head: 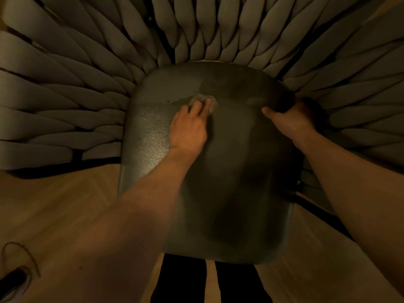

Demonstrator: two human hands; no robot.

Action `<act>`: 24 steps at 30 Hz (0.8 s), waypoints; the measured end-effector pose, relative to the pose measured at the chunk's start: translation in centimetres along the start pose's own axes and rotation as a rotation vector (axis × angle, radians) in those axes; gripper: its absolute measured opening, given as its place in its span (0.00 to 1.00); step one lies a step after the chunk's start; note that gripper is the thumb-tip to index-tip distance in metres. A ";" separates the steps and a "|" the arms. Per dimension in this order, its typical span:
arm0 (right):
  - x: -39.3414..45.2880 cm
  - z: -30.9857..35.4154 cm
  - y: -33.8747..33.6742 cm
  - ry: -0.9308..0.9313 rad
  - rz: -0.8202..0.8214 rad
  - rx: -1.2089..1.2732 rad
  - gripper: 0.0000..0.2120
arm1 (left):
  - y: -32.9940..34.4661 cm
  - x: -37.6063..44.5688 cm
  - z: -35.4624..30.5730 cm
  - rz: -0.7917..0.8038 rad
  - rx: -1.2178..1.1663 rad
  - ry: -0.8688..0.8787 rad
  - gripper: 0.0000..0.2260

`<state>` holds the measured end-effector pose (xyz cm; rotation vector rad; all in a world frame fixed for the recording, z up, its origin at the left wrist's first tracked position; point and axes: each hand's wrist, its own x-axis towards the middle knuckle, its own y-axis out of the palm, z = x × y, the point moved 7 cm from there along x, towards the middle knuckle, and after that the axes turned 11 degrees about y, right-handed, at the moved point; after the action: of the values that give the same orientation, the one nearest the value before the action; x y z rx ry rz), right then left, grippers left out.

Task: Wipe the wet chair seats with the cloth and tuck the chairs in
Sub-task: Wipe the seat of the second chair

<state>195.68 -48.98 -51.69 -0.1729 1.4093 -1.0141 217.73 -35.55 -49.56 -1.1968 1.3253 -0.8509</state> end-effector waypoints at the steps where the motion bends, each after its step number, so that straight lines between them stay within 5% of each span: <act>1: 0.0 0.1 0.1 0.004 0.000 -0.025 0.45 | -0.1 -0.3 1.4 0.001 0.008 -0.029 0.32; 10: 0.6 0.3 0.3 0.020 -0.001 -0.086 0.50 | -0.9 -3.4 12.2 -0.074 0.055 -0.244 0.34; 18: -0.1 -0.3 -0.4 0.039 0.004 0.087 0.43 | -1.1 -3.7 15.1 -0.249 -0.157 -0.450 0.32; 24: -0.3 -1.2 -1.3 0.134 -0.001 0.526 0.39 | -0.3 -0.9 9.1 -0.234 -0.222 -0.248 0.32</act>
<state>194.06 -49.03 -50.89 0.2861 1.2132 -1.3801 226.55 -33.35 -50.25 -1.6016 1.1114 -0.7024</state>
